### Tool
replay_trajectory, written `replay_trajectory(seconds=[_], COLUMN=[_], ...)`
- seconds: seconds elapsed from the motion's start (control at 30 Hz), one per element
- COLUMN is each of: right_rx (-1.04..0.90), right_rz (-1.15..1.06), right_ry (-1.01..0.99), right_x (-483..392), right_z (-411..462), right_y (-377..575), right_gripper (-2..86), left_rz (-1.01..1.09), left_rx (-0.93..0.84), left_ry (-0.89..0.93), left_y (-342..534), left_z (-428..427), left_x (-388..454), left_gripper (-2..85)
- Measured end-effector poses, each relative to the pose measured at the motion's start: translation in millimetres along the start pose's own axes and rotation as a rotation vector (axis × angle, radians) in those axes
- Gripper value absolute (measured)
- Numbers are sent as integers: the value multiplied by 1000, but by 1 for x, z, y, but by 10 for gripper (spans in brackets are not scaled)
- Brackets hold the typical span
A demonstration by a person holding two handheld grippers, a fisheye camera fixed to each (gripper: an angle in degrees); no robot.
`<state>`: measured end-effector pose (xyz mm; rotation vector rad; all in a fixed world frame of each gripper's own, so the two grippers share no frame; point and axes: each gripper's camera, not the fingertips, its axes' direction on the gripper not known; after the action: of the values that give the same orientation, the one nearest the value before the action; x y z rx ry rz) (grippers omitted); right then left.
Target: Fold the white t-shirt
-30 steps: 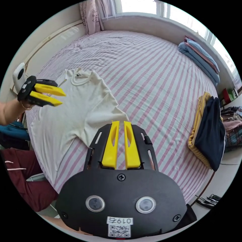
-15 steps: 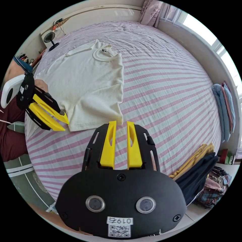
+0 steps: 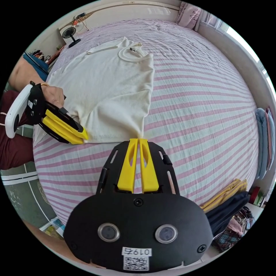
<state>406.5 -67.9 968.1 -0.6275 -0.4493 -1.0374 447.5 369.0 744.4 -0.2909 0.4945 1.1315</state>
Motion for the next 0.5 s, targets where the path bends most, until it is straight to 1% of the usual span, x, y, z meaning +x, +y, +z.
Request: replay_trajectory(seconds=[0.13, 0.23, 0.33, 0.43, 0.5], right_rx=[-13, -26, -29, -21, -8], right_rz=[21, 32, 39, 67, 95], right_ry=[-32, -48, -60, -131, -172], right_x=[14, 23, 30, 41, 50], right_z=[1, 5, 7, 7, 7], right_y=[-4, -7, -11, -13, -13], right_gripper=[-8, -9, -9, -9, -9], left_rz=[-72, -68, -98, -199, -334], left_rx=[21, -13, -1, 63, 125], left_ry=[-25, -40, -15, 75, 167], left_y=[13, 20, 28, 41, 60], left_z=[-5, 1, 3, -4, -9], left_x=[-3, -2, -10, -29, -52], left_gripper=[12, 12, 11, 10, 9])
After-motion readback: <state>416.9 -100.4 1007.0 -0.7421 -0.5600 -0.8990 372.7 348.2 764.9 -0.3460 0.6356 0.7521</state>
